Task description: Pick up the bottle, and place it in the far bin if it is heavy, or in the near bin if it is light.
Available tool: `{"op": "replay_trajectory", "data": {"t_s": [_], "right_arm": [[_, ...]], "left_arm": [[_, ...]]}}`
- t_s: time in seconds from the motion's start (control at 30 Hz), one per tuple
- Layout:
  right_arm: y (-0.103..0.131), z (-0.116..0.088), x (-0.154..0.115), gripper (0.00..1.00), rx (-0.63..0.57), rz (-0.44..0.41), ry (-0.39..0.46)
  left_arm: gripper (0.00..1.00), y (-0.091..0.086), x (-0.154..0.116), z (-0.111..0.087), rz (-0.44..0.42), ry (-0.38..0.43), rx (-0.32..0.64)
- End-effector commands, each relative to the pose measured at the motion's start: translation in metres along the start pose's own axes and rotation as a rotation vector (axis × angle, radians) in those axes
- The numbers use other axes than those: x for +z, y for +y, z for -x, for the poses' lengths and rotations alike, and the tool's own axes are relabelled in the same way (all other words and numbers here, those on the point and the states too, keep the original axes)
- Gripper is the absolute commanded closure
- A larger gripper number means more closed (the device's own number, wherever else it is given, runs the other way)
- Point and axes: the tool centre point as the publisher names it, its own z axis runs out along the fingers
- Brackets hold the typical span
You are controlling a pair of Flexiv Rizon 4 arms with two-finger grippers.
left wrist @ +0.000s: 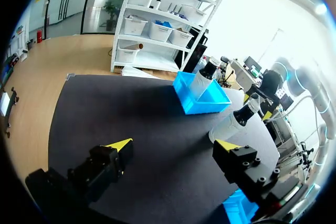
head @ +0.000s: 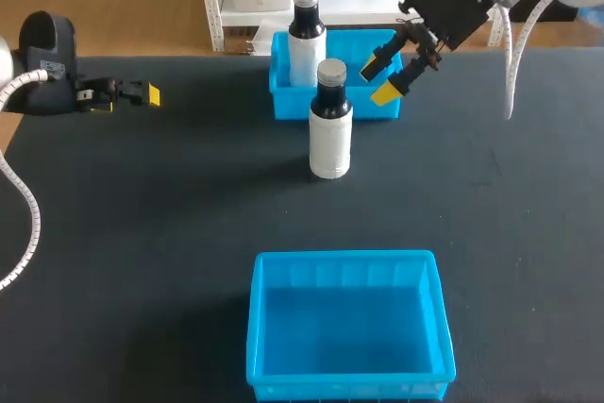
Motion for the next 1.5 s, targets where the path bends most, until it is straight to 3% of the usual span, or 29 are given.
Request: {"op": "replay_trajectory", "data": {"t_s": [0.03, 0.33, 0.97, 1.5], "right_arm": [[0.007, -0.002, 0.006, 0.0, -0.02, -0.273, -0.009], [0.002, 0.005, 0.015, 0.0, -0.035, -0.262, -0.031], [-0.006, 0.019, 0.03, 0.0, -0.077, -0.136, -0.064], [-0.007, 0.035, 0.043, 0.0, -0.061, -0.126, -0.08]], "left_arm": [[0.0, 0.0, 0.0, 0.0, 0.0, 0.0, 0.0], [0.0, 0.0, 0.0, 0.0, 0.0, 0.0, 0.0], [0.0, 0.0, 0.0, 0.0, 0.0, 0.0, 0.0], [0.0, 0.0, 0.0, 0.0, 0.0, 0.0, 0.0]]}}
